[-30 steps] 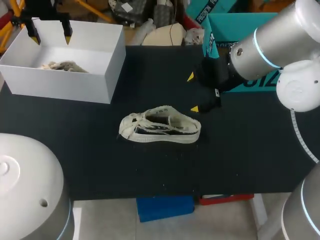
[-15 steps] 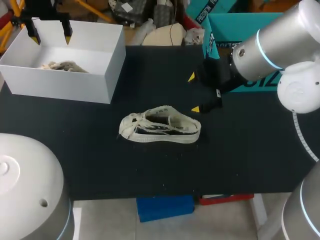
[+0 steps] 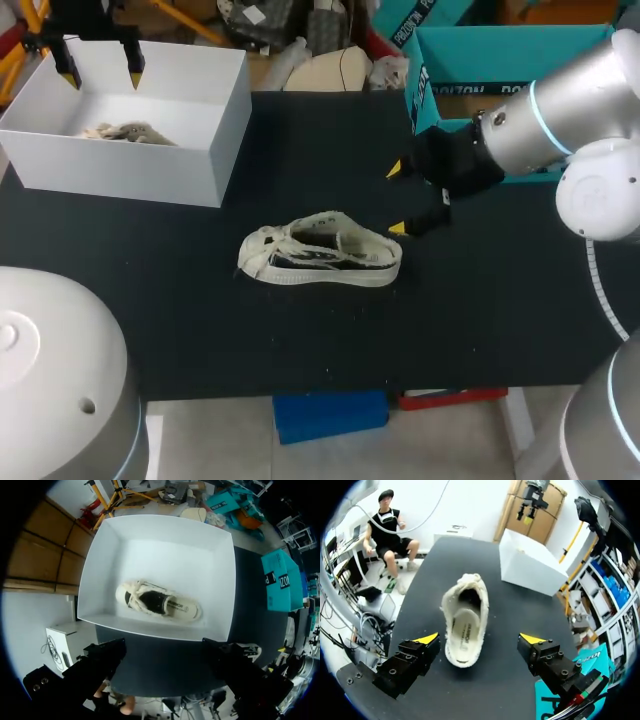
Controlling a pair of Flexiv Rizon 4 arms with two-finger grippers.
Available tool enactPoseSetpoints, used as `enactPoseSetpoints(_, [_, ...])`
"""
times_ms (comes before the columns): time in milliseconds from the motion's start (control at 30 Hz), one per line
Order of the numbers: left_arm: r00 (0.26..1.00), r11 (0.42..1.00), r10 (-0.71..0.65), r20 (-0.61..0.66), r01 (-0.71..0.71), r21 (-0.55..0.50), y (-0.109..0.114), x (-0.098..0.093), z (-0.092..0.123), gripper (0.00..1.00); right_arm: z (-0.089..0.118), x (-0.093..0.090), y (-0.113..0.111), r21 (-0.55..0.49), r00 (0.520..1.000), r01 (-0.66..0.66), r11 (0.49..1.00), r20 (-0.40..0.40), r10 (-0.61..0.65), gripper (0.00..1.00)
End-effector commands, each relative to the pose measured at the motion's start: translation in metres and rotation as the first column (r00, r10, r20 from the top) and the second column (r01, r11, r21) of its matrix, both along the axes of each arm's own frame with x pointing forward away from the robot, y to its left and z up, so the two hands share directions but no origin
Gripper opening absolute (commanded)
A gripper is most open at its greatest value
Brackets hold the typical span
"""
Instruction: Take the shoe out of the shoebox, open the shoe tongue, remove and reinsert the insole, then place the shoe into the shoebox
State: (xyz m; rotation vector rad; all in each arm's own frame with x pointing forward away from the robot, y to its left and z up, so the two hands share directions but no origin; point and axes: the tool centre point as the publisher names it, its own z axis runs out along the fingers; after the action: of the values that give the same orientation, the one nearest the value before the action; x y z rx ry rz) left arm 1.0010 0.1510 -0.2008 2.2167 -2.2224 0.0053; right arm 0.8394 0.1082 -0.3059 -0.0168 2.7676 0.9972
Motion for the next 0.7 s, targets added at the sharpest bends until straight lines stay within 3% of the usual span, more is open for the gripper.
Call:
enactPoseSetpoints(33, [1.000,1.000,0.001,-0.001,-0.001,0.002,0.000,0.000,0.000,1.00,-0.018,0.000,-0.003,0.051,1.000,0.020,0.998,-0.002,-0.020,1.00])
enactPoseSetpoints(700, [1.000,1.000,0.001,-0.001,-0.001,0.002,0.000,0.000,0.000,1.00,-0.084,-0.009,-0.003,0.173,0.987,0.149,0.974,-0.086,-0.136,1.00])
